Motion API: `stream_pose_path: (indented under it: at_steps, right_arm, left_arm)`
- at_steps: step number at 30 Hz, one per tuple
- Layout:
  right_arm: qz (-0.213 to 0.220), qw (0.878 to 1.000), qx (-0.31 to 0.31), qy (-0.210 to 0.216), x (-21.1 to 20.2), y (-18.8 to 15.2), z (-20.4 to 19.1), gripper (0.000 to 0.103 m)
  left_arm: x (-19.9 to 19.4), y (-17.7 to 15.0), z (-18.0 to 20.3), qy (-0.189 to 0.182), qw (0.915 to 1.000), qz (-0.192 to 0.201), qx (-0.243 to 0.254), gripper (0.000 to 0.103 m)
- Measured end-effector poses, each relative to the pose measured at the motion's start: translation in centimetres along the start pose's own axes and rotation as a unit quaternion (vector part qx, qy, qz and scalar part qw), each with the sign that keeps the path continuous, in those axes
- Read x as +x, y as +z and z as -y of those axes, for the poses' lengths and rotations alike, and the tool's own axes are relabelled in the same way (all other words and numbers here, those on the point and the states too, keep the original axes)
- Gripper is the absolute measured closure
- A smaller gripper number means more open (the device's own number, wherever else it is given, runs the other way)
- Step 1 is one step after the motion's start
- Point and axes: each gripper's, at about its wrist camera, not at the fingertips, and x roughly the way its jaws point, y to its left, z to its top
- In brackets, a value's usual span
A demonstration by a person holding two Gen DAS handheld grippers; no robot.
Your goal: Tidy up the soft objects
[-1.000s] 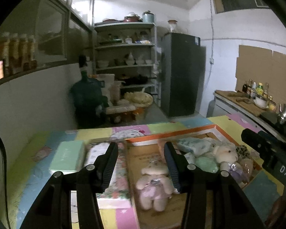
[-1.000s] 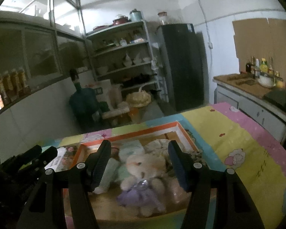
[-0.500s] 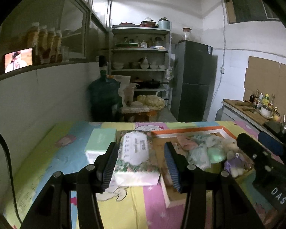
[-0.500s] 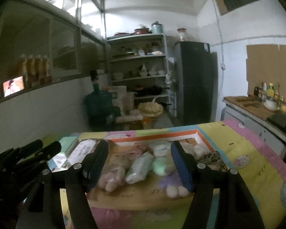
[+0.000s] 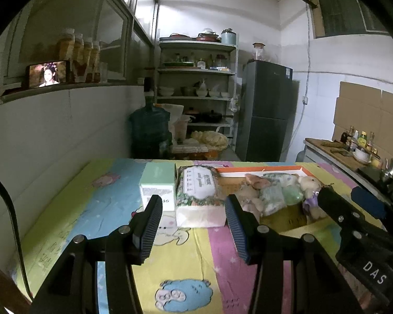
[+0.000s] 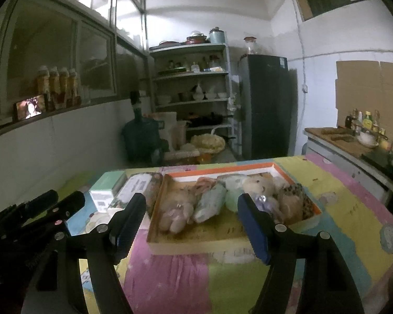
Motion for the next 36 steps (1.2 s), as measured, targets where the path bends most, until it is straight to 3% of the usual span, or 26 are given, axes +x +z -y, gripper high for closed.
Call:
stream_pose_path:
  at_steps: [24, 36]
  right_arm:
    - [-0.001, 1.000, -0.007, -0.020, -7.8, -3.7, -2.7, 0.029]
    - [0.005, 1.000, -0.007, -0.020, -9.5, -3.9, -3.5, 0.029]
  left_arm:
    - [-7.5, -3.2, -1.2, 0.003, 0.9998, 0.019, 0.001, 0.053]
    - [-9.1, -3.4, -1.5, 0.000, 0.9996, 0.030, -0.001, 0.053]
